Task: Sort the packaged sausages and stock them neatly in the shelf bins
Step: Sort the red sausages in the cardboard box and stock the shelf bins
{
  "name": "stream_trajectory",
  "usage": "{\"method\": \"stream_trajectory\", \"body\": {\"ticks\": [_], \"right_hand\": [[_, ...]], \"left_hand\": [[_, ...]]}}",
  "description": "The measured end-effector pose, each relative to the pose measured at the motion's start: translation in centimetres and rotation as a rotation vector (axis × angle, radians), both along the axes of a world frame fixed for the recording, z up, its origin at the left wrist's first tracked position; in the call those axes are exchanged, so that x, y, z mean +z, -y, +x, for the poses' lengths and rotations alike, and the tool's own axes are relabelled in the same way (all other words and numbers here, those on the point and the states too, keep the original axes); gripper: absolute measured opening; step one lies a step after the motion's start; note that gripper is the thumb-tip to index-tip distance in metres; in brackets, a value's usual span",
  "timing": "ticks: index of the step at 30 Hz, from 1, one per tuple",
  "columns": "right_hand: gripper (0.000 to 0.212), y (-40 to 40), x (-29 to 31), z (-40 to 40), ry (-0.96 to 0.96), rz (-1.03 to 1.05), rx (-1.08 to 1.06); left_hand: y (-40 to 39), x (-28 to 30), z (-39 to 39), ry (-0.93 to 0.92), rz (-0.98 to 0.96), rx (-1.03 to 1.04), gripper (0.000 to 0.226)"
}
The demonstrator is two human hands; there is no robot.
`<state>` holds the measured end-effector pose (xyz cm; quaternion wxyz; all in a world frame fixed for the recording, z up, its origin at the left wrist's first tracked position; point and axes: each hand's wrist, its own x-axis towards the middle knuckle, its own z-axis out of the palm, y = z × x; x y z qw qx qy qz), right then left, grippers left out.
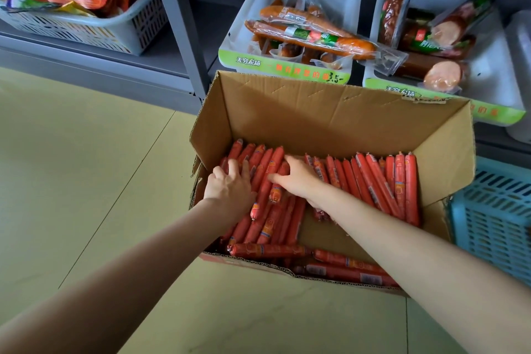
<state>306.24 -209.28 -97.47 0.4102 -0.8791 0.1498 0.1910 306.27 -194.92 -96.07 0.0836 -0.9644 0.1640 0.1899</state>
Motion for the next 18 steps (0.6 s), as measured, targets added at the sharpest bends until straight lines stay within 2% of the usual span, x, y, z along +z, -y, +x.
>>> {"method": "stream_trajectory", "body": {"ticks": [2, 5, 8, 10, 14, 16, 18], "right_hand": [[0.066, -0.1, -0.2, -0.2, -0.003, 0.028, 0.026], [0.070, -0.8, 0.2, -0.2, 0.096, 0.022, 0.099], [0.071, -1.8, 0.6, 1.0, 0.147, -0.074, 0.156], [0.072, -2.4, 0.6, 1.4, 0.104, -0.101, 0.077], [0.048, -1.8, -0.5, 1.0, 0.098, -0.220, -0.113], [0.039, -0.7, -1.0, 0.5, 0.090, -0.271, -0.047], [0.041, 0.3, -0.8, 0.0, 0.074, -0.264, 0.076]], "left_hand": [[0.1, 0.2, -0.1, -0.004, -0.087, 0.052, 0.062], [-0.2, 0.6, -0.2, 0.020, -0.034, 0.069, 0.063], [-0.7, 0.3, -0.1, 0.087, 0.050, -0.031, 0.061], [-0.6, 0.0, 0.2, 0.090, 0.026, -0.084, 0.062], [-0.1, 0.0, 1.2, 0.041, -0.070, -0.177, 0.063], [-0.4, -0.2, 1.5, 0.031, -0.076, -0.201, 0.067], [-0.8, -0.6, 2.0, -0.022, -0.054, -0.217, 0.074]]}}
